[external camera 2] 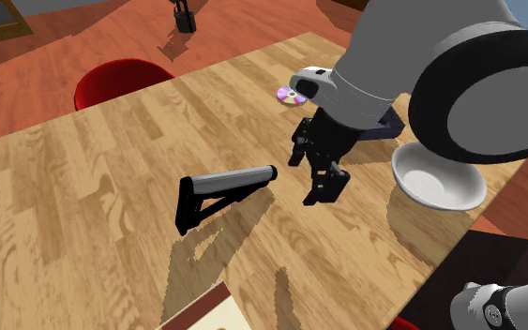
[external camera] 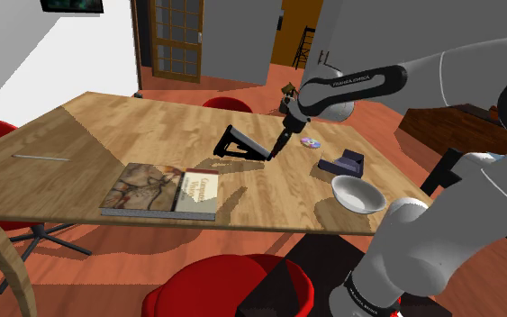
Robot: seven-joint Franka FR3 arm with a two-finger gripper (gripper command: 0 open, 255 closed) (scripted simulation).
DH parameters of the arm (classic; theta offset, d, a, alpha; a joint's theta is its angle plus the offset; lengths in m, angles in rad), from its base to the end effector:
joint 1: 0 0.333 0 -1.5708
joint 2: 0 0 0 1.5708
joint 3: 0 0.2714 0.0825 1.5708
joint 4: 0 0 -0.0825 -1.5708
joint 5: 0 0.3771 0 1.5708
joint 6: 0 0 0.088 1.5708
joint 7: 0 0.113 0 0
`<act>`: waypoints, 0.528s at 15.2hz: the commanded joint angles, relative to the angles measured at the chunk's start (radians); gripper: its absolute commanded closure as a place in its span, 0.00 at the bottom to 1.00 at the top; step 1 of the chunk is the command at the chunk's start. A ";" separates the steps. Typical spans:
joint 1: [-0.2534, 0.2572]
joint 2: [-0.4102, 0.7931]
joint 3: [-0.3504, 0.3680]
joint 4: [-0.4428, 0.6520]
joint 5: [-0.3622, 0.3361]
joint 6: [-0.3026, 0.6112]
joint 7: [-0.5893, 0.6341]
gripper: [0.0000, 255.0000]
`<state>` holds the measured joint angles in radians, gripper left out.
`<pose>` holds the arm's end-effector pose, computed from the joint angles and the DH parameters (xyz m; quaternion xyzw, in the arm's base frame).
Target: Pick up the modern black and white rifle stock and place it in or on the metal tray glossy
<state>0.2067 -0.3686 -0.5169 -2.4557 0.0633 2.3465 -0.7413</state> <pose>0.4442 -0.1382 0.3934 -0.9681 -0.1970 -0.1471 0.0477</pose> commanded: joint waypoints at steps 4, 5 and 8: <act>0.155 0.189 -0.155 0.133 0.265 0.104 -0.349 0.00; 0.183 0.229 -0.182 0.164 0.335 0.109 -0.426 0.00; 0.230 0.358 -0.233 0.273 0.562 0.087 -0.662 0.00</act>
<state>0.4220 -0.0486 -0.7360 -2.2200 0.5451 2.4435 -1.3202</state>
